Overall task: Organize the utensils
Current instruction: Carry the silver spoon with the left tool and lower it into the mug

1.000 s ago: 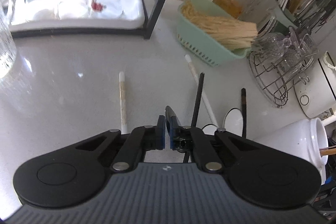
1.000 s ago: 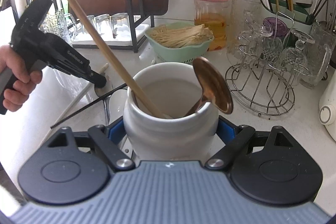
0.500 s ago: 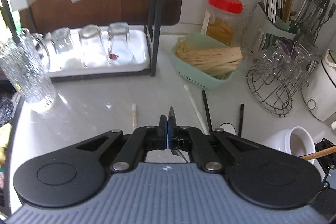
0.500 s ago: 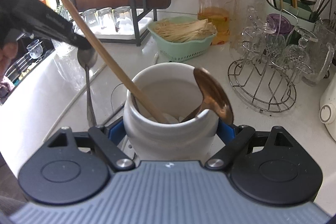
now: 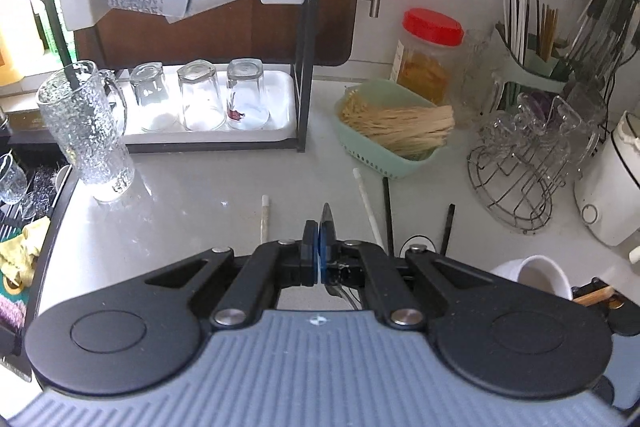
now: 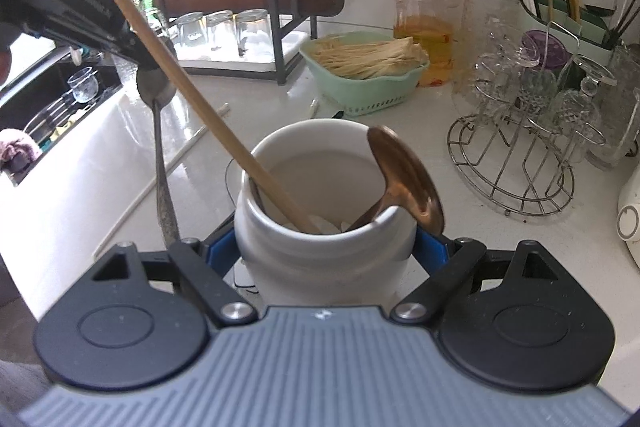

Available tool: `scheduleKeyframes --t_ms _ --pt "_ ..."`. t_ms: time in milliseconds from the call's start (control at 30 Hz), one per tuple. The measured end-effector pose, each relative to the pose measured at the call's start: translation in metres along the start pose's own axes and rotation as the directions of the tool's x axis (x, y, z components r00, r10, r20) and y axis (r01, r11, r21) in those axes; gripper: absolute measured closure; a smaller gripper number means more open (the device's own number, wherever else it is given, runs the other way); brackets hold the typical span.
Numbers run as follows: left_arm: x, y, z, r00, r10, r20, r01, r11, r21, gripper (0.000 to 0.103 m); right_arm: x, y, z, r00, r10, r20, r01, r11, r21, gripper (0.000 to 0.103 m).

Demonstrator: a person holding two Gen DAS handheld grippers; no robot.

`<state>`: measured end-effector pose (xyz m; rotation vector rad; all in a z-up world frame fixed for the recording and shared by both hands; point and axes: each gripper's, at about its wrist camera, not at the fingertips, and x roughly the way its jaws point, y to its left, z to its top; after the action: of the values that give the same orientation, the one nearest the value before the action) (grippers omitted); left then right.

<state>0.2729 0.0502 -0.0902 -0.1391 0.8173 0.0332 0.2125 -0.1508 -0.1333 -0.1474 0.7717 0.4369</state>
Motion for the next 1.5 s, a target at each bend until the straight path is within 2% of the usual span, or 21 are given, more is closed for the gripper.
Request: scheduleKeyframes --t_ms 300,600,800,1067,1500 --pt "-0.041 -0.013 0.014 0.997 0.024 0.077 -0.022 0.999 -0.033 0.102 0.001 -0.003 0.001 1.000 0.026 -0.006 -0.027 0.999 -0.023 0.012" --pt "-0.085 -0.044 0.044 0.978 -0.026 0.209 0.027 1.000 -0.001 0.102 0.001 -0.003 0.001 1.000 0.031 -0.007 -0.031 0.999 -0.026 0.012" --pt "-0.085 -0.057 0.053 0.976 -0.072 0.208 0.076 0.997 -0.012 0.102 0.000 -0.004 -0.001 0.999 0.038 -0.004 -0.038 0.999 -0.030 0.012" --pt "-0.080 -0.089 0.061 0.973 -0.121 0.194 0.108 0.991 0.079 0.102 0.000 -0.004 -0.002 0.999 0.045 0.000 -0.045 0.998 -0.034 0.012" --pt "-0.052 -0.121 0.059 0.993 -0.104 0.048 0.089 0.967 0.237 0.102 -0.001 -0.005 -0.004 0.998 0.055 0.013 -0.055 0.998 -0.035 0.012"
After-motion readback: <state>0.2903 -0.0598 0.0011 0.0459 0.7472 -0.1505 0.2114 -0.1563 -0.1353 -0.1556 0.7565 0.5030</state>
